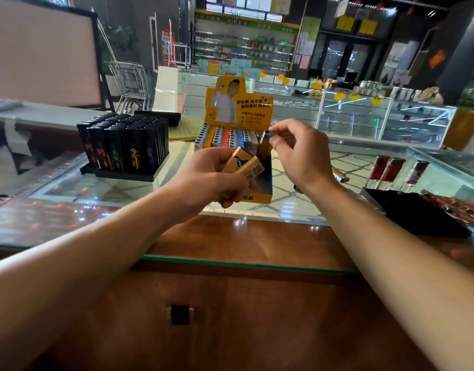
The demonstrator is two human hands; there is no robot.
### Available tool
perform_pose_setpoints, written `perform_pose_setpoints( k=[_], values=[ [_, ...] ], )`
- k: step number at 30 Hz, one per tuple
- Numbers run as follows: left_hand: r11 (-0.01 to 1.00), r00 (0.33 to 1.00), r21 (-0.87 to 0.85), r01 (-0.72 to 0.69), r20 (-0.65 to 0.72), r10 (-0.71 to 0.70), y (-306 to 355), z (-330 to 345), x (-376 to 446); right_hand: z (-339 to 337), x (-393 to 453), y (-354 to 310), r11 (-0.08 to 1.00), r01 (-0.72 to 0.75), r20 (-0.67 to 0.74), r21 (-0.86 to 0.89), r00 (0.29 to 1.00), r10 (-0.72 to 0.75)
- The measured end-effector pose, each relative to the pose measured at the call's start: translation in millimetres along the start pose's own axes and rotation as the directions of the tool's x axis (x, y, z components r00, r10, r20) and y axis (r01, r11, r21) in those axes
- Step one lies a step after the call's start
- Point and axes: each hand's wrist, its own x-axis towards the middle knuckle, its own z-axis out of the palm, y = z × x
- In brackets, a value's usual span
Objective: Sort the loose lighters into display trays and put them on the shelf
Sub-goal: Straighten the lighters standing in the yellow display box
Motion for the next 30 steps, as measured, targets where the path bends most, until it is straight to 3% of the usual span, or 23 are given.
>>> perform_pose_setpoints(
  k=[13, 20, 23, 27, 30],
  values=[
    [0.996, 0.998, 0.077, -0.043, -0.043, 0.046, 0, -1, -4, 16, -7, 14, 0.997, 0.043, -0.039, -0.06, 0.998, -0.045],
    [0.997, 0.997, 0.074, -0.032, -0.065, 0.036, -2, -1, -4, 18, -10, 19, 0.998, 0.034, 0.065, -0.048, 0.997, -0.031],
    [0.998, 0.997, 0.056, -0.03, -0.075, 0.034, 0, 0, -5, 14, -11, 16, 0.999, 0.02, 0.033, -0.027, 0.999, -0.019],
    [0.996, 0.991, 0.071, -0.047, -0.12, 0.055, 1, 0, -6, 0, -12, 2, 0.99, 0.016, -0.099, 0.139, 0.995, -0.002],
    [0.993, 0.986, 0.089, -0.077, -0.142, 0.089, 2, 0, -7, -13, -16, -10, 0.945, 0.003, 0.008, 0.326, 1.0, -0.006]
  ],
)
